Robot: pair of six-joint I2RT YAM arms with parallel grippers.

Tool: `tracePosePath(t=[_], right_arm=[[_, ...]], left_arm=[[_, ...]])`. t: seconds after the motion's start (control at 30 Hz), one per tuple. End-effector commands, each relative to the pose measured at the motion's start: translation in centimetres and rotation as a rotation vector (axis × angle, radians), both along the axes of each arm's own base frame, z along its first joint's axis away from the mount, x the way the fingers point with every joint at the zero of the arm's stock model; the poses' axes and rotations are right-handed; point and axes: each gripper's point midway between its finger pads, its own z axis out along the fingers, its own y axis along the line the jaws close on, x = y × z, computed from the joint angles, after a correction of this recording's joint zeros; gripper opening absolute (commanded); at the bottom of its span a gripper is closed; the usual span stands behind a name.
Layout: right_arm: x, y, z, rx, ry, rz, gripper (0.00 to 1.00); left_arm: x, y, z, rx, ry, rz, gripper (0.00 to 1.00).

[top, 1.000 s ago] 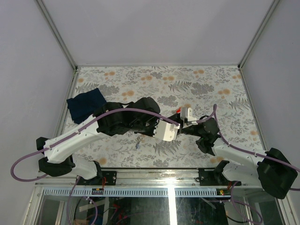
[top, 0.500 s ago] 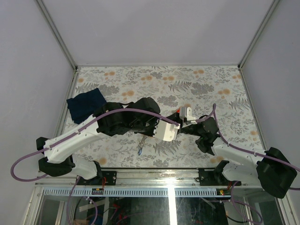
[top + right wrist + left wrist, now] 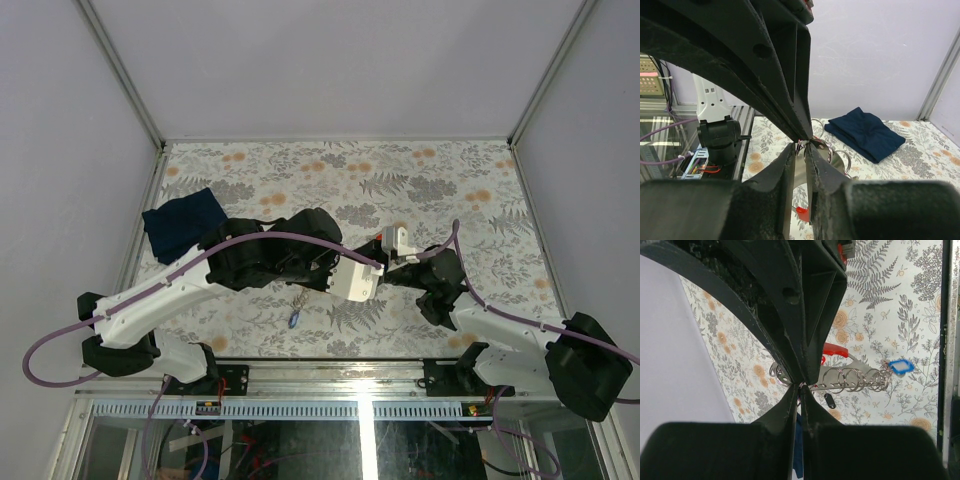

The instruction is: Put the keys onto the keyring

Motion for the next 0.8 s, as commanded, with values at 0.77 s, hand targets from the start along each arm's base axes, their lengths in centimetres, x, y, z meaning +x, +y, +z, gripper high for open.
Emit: tracePosePath(t=[0.77], right_arm=[[-0.19, -0.19, 1.96, 0.046, -0.034, -0.024, 0.31]], left_arm=[[1.09, -0.8, 1.72, -0.067, -0.062, 0.044, 0.0]])
